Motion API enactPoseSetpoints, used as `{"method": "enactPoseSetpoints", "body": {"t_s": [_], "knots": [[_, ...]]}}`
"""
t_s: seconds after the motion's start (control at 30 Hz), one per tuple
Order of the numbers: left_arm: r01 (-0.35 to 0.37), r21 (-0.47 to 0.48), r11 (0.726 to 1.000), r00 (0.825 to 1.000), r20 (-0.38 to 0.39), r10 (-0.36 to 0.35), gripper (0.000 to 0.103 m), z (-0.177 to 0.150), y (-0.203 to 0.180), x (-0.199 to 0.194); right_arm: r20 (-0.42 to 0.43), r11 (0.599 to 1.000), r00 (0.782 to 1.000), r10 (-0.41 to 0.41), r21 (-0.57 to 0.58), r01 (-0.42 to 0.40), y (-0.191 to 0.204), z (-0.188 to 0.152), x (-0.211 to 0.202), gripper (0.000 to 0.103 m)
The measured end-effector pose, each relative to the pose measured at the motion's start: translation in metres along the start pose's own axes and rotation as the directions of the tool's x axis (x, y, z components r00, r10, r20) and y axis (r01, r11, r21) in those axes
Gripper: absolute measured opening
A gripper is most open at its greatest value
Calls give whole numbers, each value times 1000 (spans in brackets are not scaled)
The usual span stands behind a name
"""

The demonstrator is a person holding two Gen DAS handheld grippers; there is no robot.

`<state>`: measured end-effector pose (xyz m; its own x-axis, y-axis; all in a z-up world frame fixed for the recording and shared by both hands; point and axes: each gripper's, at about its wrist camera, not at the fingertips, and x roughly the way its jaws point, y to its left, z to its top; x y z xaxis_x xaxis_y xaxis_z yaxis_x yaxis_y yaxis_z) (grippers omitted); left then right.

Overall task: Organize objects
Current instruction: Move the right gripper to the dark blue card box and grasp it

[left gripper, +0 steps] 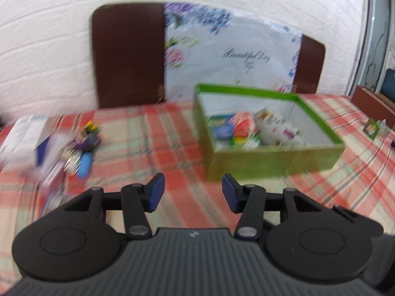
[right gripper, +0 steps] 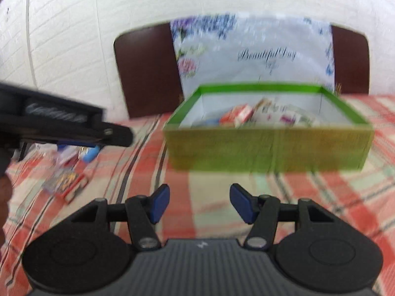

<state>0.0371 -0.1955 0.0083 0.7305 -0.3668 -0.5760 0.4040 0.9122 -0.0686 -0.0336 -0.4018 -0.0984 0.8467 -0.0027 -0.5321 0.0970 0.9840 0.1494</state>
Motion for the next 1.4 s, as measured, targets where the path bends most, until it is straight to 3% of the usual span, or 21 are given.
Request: {"method": "enactPoseSetpoints", "body": {"t_s": [0.1, 0.23, 0.53, 0.83, 1.0, 1.07, 1.23, 1.4], "knots": [[-65, -32, 997, 996, -64, 63, 54, -27, 27, -3, -78, 1000, 997, -2, -20, 1, 17, -14, 8, 57], [-142, -94, 985, 984, -126, 129, 54, -55, 62, -8, -73, 996, 997, -25, -82, 19, 43, -21, 7, 57], [-231, -165, 959, 970, -111, 215, 54, -73, 123, -25, -94, 985, 994, 49, -162, -64, 104, -28, 11, 57], [-301, -169, 939, 953, -74, 292, 53, -80, 170, -39, -114, 937, 982, 153, -298, -180, 172, -39, 17, 57], [-340, -173, 924, 940, -65, 334, 53, -81, 190, -42, -129, 940, 978, 162, -281, -193, 185, -31, 30, 57], [-342, -183, 922, 940, -64, 336, 53, -80, 197, -43, -129, 946, 978, 161, -263, -191, 185, -26, 39, 59], [-339, -188, 922, 941, -59, 334, 53, -81, 205, -44, -123, 942, 980, 157, -280, -186, 188, -13, 64, 84], [-333, -197, 922, 943, -57, 328, 53, -80, 212, -45, -143, 931, 976, 164, -306, -201, 194, 1, 91, 90]]}}
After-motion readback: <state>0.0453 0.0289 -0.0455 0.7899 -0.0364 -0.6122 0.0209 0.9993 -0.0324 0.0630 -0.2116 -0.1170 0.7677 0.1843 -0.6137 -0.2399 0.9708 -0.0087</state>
